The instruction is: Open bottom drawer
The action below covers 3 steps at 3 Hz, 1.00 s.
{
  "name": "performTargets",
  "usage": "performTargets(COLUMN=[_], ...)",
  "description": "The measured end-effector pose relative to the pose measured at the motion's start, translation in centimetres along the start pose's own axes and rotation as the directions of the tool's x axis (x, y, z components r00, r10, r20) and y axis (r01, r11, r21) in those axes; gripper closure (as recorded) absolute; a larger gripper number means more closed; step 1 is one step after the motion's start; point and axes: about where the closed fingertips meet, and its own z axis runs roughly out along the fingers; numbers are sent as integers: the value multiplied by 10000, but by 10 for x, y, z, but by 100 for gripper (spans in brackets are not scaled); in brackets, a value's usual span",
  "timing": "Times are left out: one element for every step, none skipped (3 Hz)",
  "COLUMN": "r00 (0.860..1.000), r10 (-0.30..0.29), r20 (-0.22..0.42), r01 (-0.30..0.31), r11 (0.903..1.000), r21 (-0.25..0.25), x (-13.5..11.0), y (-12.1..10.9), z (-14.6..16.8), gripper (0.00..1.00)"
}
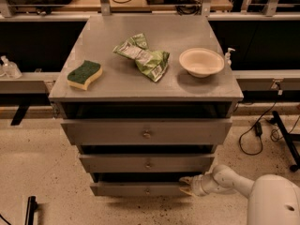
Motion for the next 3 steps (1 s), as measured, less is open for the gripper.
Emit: performTargets(r00=[10000, 10000, 10000], r10=[6, 8, 12], r20=[22, 34, 53], r01=[-6, -8, -11], r11=[10000, 10000, 10000], r21=[-37, -57, -90], x=[-1, -1, -2], y=[2, 3, 4], z=[2, 4, 6], gripper=[61, 30, 6])
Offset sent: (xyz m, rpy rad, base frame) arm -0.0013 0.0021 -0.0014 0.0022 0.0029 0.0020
